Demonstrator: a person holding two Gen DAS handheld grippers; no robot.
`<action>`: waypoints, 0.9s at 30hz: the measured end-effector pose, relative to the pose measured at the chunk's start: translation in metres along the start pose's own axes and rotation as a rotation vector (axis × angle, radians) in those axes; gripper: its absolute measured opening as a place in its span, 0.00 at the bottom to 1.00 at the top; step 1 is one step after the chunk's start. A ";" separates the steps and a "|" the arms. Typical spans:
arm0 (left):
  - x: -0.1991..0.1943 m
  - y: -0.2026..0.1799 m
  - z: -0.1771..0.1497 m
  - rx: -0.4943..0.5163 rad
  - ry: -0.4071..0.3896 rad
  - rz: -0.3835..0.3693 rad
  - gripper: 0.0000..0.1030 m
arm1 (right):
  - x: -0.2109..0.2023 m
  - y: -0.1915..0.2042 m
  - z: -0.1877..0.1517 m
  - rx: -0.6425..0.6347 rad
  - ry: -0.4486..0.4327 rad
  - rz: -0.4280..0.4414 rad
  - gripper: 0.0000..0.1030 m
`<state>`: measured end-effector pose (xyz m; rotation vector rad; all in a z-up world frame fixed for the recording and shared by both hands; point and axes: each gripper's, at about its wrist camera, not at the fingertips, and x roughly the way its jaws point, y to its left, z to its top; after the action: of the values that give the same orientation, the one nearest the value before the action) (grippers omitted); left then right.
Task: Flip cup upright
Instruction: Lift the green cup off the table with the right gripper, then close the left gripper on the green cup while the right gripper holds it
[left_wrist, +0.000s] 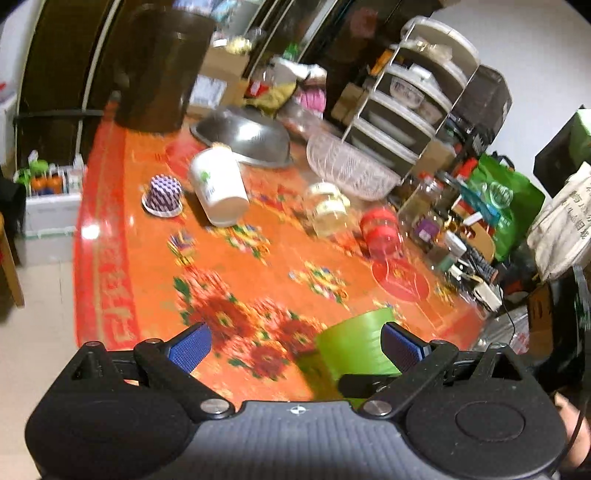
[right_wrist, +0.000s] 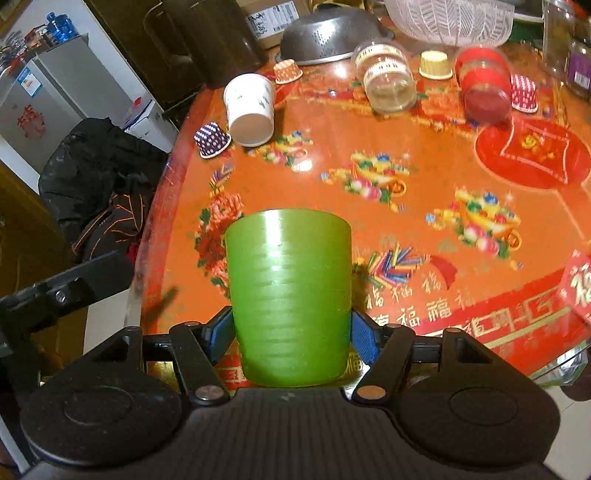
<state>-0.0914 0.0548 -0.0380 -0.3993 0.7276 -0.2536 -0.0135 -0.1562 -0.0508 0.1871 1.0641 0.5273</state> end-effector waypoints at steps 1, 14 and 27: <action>0.005 -0.005 0.002 0.006 0.011 -0.002 0.96 | 0.003 0.000 0.000 -0.004 0.000 -0.001 0.64; 0.060 -0.018 0.006 -0.230 0.226 -0.080 0.96 | 0.000 -0.005 -0.018 -0.036 -0.022 0.034 0.66; 0.093 -0.029 0.006 -0.300 0.323 -0.002 0.94 | -0.002 -0.019 -0.022 -0.053 -0.022 0.112 0.68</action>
<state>-0.0224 -0.0029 -0.0759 -0.6535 1.0880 -0.2128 -0.0270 -0.1760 -0.0673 0.2066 1.0209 0.6523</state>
